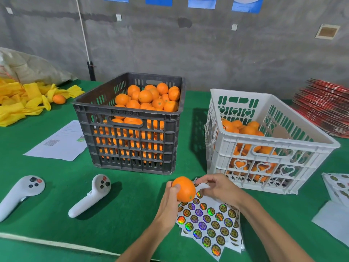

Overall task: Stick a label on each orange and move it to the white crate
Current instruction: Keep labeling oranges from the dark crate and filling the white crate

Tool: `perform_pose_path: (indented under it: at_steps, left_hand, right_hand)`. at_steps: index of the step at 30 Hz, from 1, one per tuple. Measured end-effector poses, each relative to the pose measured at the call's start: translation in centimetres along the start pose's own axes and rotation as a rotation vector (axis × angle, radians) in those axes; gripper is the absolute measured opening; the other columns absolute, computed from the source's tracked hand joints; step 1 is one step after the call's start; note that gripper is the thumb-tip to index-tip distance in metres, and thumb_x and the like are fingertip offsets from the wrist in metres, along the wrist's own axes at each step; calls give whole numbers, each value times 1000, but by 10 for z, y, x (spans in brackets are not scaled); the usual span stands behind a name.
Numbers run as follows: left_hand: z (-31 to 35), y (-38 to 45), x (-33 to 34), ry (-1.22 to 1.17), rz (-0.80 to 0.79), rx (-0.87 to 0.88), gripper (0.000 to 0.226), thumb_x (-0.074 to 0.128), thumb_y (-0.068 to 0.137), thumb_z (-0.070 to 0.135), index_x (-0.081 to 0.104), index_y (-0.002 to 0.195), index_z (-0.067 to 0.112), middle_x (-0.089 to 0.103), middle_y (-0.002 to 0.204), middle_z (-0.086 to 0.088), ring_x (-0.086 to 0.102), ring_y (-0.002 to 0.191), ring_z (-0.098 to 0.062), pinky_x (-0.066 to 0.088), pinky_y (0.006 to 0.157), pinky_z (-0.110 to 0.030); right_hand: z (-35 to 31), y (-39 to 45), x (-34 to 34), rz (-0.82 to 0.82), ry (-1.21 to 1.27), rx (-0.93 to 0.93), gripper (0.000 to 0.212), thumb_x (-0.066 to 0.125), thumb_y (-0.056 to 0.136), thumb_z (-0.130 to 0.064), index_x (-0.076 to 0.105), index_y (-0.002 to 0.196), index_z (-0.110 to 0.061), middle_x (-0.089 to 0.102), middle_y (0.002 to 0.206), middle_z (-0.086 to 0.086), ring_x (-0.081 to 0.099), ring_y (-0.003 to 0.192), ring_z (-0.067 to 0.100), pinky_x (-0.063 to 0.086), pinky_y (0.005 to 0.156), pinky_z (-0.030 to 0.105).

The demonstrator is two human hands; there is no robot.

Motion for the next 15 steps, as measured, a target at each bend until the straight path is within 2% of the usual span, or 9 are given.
perform_pose_path:
  at_steps: [3, 5, 7, 9, 10, 11, 12, 14, 15]
  left_hand:
    - [1, -1, 1, 10, -2, 8, 113, 38, 64, 84, 9, 164, 39, 45, 150, -9, 60, 121, -15, 32, 106, -40]
    - [1, -2, 1, 15, -5, 10, 112, 37, 65, 84, 11, 164, 39, 44, 152, -9, 58, 128, -20, 32, 109, -42]
    - [0, -2, 0, 12, -4, 0, 110, 37, 66, 83, 12, 164, 40, 43, 154, -10, 56, 132, -23, 31, 117, -48]
    - [1, -2, 1, 11, -5, -4, 109, 37, 66, 83, 15, 163, 40, 43, 154, -10, 55, 133, -23, 30, 121, -53]
    - [1, -3, 1, 12, -7, -6, 109, 37, 66, 83, 12, 163, 41, 43, 154, -9, 54, 134, -23, 30, 121, -53]
    - [2, -3, 1, 10, -7, -10, 110, 38, 65, 82, 10, 164, 41, 42, 155, -8, 54, 135, -24, 30, 121, -52]
    - [2, -3, 0, 6, -4, -13, 111, 38, 65, 82, 9, 164, 41, 41, 156, -8, 53, 135, -24, 30, 122, -52]
    - [2, -3, 0, 3, -1, -14, 110, 39, 66, 81, 10, 164, 41, 40, 158, -8, 53, 136, -24, 30, 122, -55]
    - [1, -3, 0, 9, -6, -13, 109, 38, 67, 82, 9, 164, 41, 39, 158, -8, 53, 136, -23, 30, 123, -55]
  right_hand:
    - [-1, 2, -1, -18, 24, 57, 31, 76, 87, -1, 73, 113, -18, 61, 138, 1, 59, 110, -6, 41, 103, 20]
    - [-3, 4, -2, -21, -18, 76, 30, 80, 85, -7, 74, 111, -23, 62, 140, 3, 61, 110, -5, 40, 106, 28]
    - [-4, 7, -4, -19, -90, 78, 26, 82, 85, -17, 76, 108, -26, 67, 132, 3, 68, 101, 2, 47, 103, 32]
    - [-4, 9, -6, -29, -159, 67, 22, 82, 86, -26, 78, 108, -29, 74, 114, -12, 68, 104, 12, 50, 104, 36]
    - [-4, 9, -7, -53, -178, 56, 20, 81, 87, -29, 79, 106, -33, 73, 102, -23, 67, 98, 6, 50, 101, 34]
    - [-4, 10, -8, -70, -188, 44, 18, 81, 87, -32, 79, 104, -37, 73, 96, -25, 66, 93, 3, 50, 99, 32]
    - [-3, 11, -8, -67, -190, 29, 18, 81, 87, -32, 79, 104, -38, 77, 101, -14, 69, 96, 8, 49, 103, 35]
    - [0, 12, -9, -48, -176, -9, 23, 81, 87, -28, 78, 109, -35, 71, 115, 20, 68, 108, 26, 45, 111, 39]
    - [0, 13, -8, -47, -172, -31, 24, 81, 87, -25, 78, 109, -34, 70, 111, 24, 69, 104, 26, 46, 109, 37]
Point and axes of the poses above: each hand's wrist, its own y-axis towards the middle knuckle, its own x-axis out of the palm, z = x × y, the point moved 1 cm from there along y, towards the middle knuckle
